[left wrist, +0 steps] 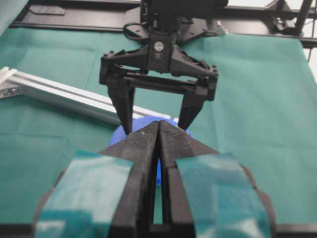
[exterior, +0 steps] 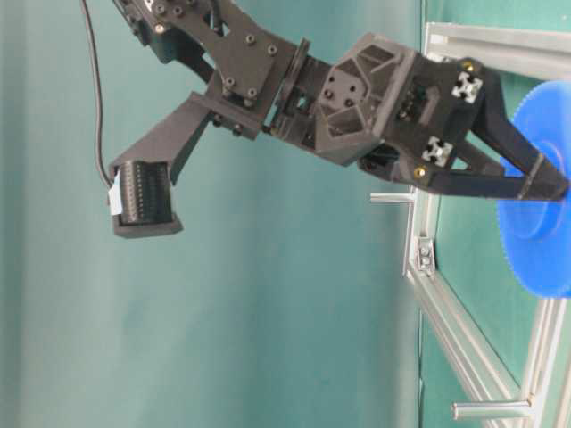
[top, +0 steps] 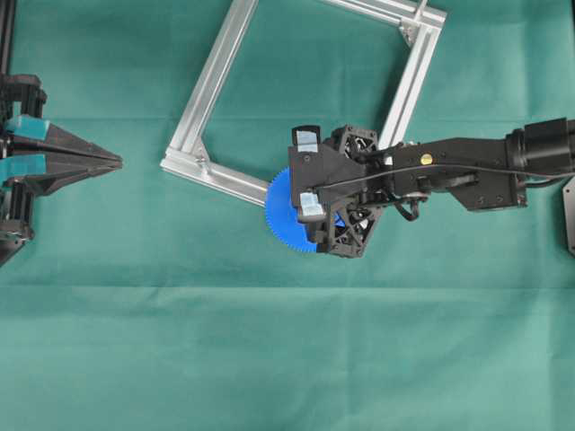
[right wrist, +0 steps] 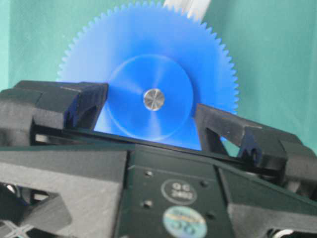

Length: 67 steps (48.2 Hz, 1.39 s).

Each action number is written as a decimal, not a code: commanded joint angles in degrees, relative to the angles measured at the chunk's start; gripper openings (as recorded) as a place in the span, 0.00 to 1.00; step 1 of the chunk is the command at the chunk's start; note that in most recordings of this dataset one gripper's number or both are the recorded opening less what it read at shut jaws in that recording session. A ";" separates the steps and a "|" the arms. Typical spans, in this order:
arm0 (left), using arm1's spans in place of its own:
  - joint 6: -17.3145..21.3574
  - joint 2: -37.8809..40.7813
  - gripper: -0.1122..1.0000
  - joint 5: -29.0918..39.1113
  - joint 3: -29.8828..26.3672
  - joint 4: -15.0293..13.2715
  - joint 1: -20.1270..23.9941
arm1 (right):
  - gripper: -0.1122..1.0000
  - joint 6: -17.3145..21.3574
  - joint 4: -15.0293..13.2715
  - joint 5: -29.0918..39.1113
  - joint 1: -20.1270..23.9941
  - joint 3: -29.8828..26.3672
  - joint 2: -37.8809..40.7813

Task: Find the location of the shaft and insert the gear.
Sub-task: 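Push the blue gear onto the shaft with the right gripper, then open the right gripper and withdraw it rightward from the gear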

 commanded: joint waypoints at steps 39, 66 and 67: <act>-0.09 0.26 0.10 0.09 -1.58 -0.09 0.09 | 0.89 -0.44 -2.11 3.08 -0.09 -1.85 -11.51; -0.09 0.18 0.10 0.62 -1.58 -0.09 0.09 | 0.89 -0.35 -2.11 3.25 0.44 6.42 -18.54; -0.09 0.18 0.10 0.62 -1.58 -0.09 0.09 | 0.89 -0.26 -2.11 3.16 0.44 6.94 -19.07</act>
